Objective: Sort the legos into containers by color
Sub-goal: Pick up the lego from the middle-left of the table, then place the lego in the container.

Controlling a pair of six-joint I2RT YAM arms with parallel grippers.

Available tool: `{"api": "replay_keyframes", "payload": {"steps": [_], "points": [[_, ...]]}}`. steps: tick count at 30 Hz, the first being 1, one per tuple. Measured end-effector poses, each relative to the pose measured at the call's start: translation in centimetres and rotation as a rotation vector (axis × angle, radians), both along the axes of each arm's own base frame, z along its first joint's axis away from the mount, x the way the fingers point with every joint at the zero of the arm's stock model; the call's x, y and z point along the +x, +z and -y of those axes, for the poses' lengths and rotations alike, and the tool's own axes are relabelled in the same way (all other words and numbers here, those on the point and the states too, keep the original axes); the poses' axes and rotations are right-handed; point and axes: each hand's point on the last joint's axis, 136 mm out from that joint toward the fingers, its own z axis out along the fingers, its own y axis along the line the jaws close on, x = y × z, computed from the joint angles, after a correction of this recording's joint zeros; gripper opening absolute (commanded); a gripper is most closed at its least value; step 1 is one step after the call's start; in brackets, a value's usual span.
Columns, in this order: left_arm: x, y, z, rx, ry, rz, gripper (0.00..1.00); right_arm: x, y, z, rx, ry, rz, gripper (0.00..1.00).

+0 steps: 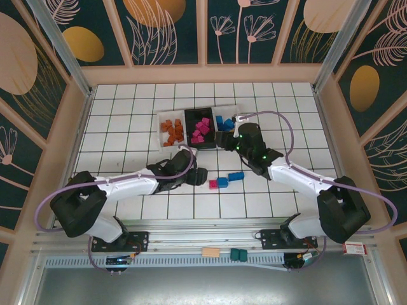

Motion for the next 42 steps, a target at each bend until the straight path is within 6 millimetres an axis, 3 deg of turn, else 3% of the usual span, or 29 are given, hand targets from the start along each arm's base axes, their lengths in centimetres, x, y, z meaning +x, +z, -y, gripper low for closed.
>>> {"api": "replay_keyframes", "payload": {"steps": [2,8,18,24,28,32,34,36,38,42], "points": [[-0.2,-1.0,0.1,0.016,-0.011,-0.019,0.76,0.0,-0.1,0.1,-0.002,-0.001,-0.003,0.58],[-0.9,-4.3,-0.1,0.092,-0.028,-0.069,0.61,0.1,-0.2,0.4,-0.002,-0.009,-0.002,0.58],[-0.3,-4.5,-0.7,0.126,-0.01,-0.043,0.32,0.4,0.1,1.0,0.003,-0.024,0.004,0.58],[0.2,-3.2,-0.2,0.114,-0.011,-0.027,0.29,0.0,0.1,1.3,0.006,-0.028,0.003,0.58],[3.5,1.7,2.1,0.053,0.006,0.064,0.27,-0.6,0.0,1.8,0.015,-0.032,0.001,0.58],[9.7,8.0,3.1,-0.055,0.089,0.183,0.26,-1.3,-0.6,2.3,0.017,-0.036,-0.011,0.58],[12.6,9.3,3.0,-0.073,0.126,0.217,0.26,-1.7,-0.9,2.6,0.014,-0.038,-0.021,0.58],[15.2,9.2,3.0,-0.063,0.155,0.229,0.25,-2.2,-1.3,2.9,0.012,-0.039,-0.029,0.58],[17.0,7.8,3.5,-0.036,0.162,0.217,0.24,-2.7,-1.7,3.2,0.009,-0.04,-0.041,0.58],[18.5,4.2,3.8,0.022,0.166,0.164,0.26,-3.7,-2.2,3.8,0.012,-0.043,-0.055,0.58]]}}
